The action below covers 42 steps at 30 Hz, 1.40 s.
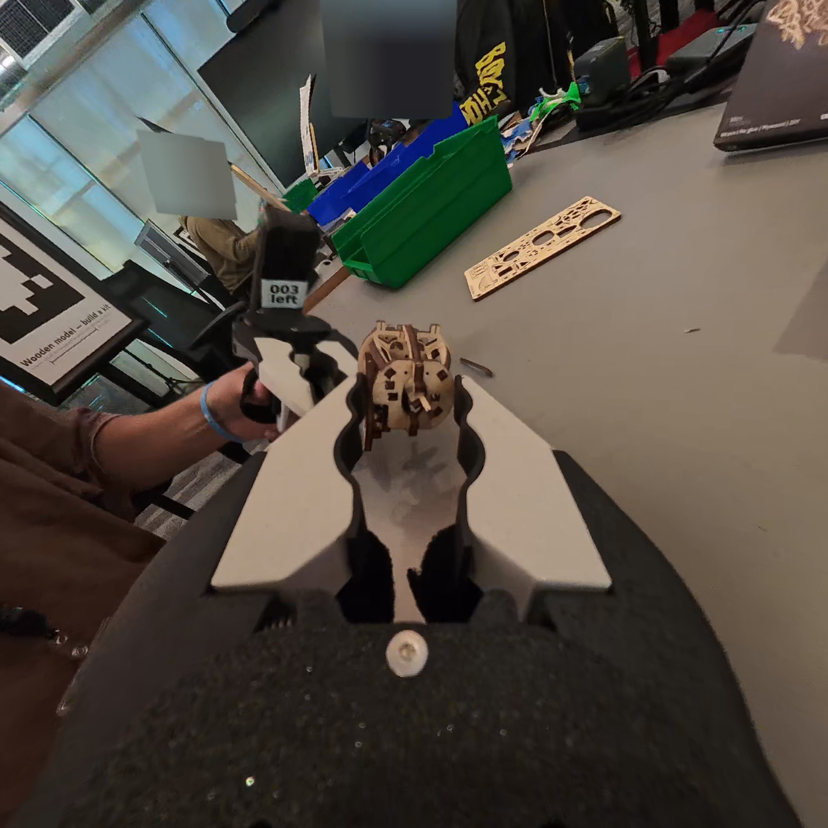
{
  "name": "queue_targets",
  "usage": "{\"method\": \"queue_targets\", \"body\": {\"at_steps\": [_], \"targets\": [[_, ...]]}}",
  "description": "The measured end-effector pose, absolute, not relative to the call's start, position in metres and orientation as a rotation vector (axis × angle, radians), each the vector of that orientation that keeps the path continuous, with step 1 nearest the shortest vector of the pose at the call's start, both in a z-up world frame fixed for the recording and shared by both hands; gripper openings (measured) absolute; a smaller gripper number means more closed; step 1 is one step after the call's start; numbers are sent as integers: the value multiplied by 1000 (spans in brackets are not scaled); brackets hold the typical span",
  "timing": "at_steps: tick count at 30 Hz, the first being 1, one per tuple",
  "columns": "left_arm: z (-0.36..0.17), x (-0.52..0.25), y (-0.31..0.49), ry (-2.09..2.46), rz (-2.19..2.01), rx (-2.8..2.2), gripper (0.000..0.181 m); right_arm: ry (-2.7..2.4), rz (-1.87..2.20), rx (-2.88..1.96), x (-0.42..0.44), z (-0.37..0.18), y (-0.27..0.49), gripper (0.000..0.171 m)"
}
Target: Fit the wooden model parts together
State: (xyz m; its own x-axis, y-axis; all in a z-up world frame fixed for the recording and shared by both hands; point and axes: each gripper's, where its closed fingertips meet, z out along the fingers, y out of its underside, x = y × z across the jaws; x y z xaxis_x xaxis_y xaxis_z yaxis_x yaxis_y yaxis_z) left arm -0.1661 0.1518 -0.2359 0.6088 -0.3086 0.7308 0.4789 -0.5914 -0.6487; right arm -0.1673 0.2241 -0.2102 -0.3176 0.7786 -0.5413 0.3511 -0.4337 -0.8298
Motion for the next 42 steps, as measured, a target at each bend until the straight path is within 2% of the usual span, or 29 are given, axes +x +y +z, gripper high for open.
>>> {"method": "queue_targets", "body": {"at_steps": [6, 8, 9, 10, 17, 27, 42], "targets": [[-236, -156, 166, -189, -1123, -1843, 26, -1503, 1773, -1550, -172, -211, 207, 38], [-234, -160, 170, -212, -1111, -1824, 15, -1522, 1758, -1547, -173, -213, 203, 38], [-231, -160, 171, -218, -1117, -1806, 2, -1528, 1746, -1545, -174, -214, 203, 37], [-229, -160, 170, -217, -1126, -1787, 0, -1535, 1731, -1548, -174, -215, 203, 37], [-233, -164, 156, -180, -960, -1896, 0, -1630, 1592, -1524, -172, -226, 202, 37], [-225, -183, 161, 210, -442, -2185, 0, -1822, 1430, -1397, -169, -236, 182, 38], [-299, -190, 190, 401, -419, -2603, 0, -1928, 1018, -1312, -170, -293, 203, 38]]}}
